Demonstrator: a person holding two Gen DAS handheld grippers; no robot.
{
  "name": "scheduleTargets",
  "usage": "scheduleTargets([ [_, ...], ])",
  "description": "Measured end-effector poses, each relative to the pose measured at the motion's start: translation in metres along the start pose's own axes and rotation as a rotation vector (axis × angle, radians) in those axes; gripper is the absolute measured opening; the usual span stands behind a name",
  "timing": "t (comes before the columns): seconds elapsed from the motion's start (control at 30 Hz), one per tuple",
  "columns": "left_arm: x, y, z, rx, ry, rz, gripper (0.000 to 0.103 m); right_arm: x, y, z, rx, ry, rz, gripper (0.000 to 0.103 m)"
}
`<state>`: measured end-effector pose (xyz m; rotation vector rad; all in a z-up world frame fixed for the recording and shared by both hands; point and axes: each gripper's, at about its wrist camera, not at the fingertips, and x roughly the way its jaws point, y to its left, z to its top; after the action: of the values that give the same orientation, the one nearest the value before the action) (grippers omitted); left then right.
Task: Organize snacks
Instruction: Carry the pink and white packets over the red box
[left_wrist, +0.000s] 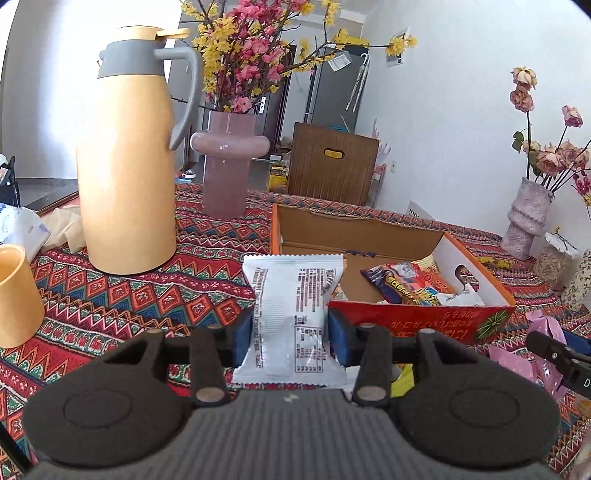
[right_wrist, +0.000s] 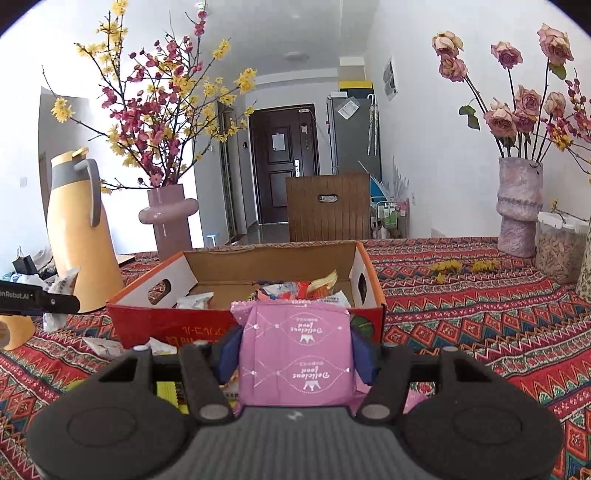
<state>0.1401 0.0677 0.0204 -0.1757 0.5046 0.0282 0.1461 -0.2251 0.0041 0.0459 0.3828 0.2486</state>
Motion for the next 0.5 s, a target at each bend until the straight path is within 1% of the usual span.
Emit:
scheduleTargets([
  [0.23,0.004,-0.018,0.015,0.011,-0.036,-0.023,0.044,0.013,0.006,0.025,-0.027,-0.034,0.004,0.06],
  [0.5,0.013,-0.036,0.033,0.039,-0.075,-0.019,0.044,0.04,0.012,0.047,-0.058,-0.05,0.001,0.06],
])
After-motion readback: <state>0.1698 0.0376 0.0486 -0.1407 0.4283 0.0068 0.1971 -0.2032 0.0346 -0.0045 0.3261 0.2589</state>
